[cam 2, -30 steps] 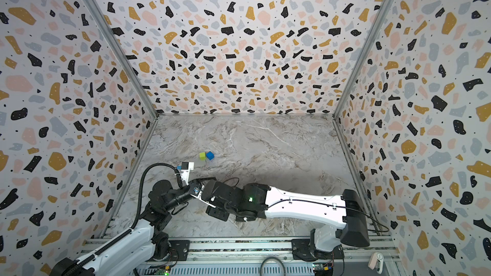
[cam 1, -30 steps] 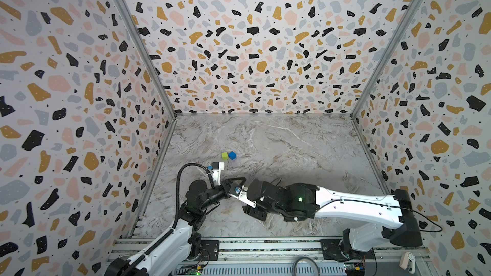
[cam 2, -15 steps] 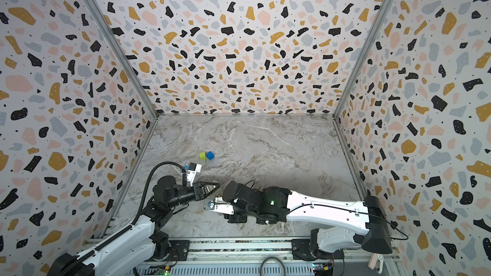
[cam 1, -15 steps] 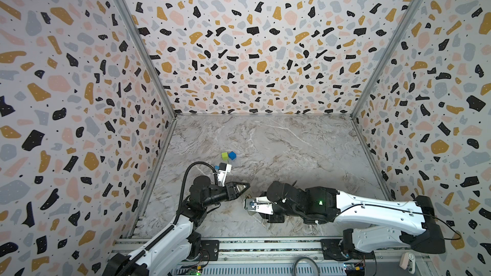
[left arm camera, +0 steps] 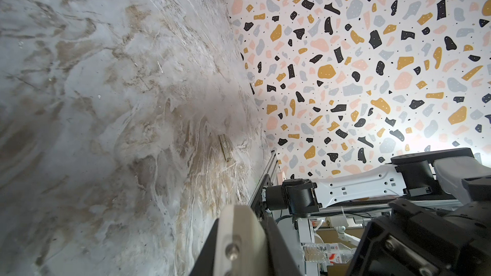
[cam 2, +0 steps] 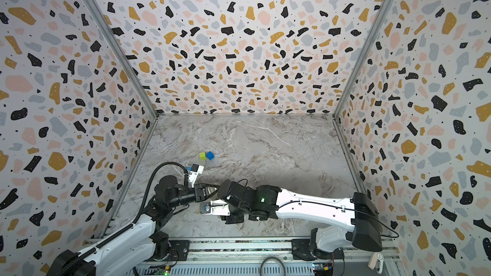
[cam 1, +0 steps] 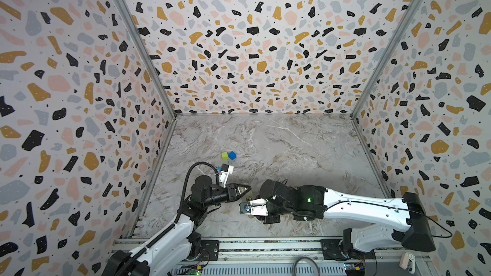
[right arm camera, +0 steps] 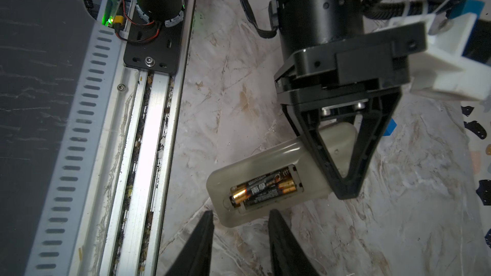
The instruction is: Load the batteries into the remote control
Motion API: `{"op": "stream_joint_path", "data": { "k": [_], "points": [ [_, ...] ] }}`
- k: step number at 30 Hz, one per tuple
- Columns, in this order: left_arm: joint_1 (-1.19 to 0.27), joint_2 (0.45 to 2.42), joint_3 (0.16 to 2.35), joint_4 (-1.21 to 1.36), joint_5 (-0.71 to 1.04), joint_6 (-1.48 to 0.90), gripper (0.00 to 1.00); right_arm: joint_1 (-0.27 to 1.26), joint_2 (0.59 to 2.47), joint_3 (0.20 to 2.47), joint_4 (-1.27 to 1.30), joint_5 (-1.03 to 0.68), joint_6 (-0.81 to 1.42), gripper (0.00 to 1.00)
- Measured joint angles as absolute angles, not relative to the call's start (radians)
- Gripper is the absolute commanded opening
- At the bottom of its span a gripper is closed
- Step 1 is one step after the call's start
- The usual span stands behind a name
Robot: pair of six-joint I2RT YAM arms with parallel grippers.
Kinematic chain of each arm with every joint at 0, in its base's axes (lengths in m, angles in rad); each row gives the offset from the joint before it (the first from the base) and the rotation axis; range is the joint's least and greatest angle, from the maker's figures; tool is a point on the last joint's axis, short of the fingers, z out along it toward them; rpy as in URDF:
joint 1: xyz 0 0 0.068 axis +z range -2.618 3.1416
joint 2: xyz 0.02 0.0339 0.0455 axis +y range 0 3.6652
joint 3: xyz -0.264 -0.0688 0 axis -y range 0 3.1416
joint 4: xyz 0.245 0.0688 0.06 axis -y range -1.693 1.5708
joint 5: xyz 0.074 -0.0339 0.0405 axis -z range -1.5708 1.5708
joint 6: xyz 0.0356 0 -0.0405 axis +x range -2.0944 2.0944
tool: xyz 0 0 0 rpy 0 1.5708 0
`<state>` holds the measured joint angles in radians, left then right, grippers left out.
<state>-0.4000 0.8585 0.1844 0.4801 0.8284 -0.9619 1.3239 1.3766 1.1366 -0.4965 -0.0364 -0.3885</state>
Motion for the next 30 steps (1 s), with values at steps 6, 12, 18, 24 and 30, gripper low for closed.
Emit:
{"op": "stream_joint_path", "data": {
  "k": [6, 12, 18, 24, 30],
  "points": [
    [-0.404, 0.859, 0.184, 0.481, 0.831, -0.964, 0.0, 1.322, 1.424, 1.137, -0.495, -0.057, -0.4, 0.32],
    [-0.407, 0.859, 0.184, 0.49, 0.831, -0.965, 0.0, 1.318, 1.452, 1.137, -0.497, -0.059, -0.406, 0.28],
    [-0.409, 0.859, 0.184, 0.495, 0.831, -0.965, 0.0, 1.313, 1.462, 1.137, -0.497, -0.053, -0.407, 0.25],
    [-0.411, 0.861, 0.184, 0.495, 0.831, -0.965, 0.0, 1.311, 1.467, 1.137, -0.496, -0.041, -0.408, 0.24],
    [-0.411, 0.861, 0.184, 0.495, 0.831, -0.965, 0.0, 1.305, 1.469, 1.137, -0.493, -0.03, -0.41, 0.22]
  ]
}}
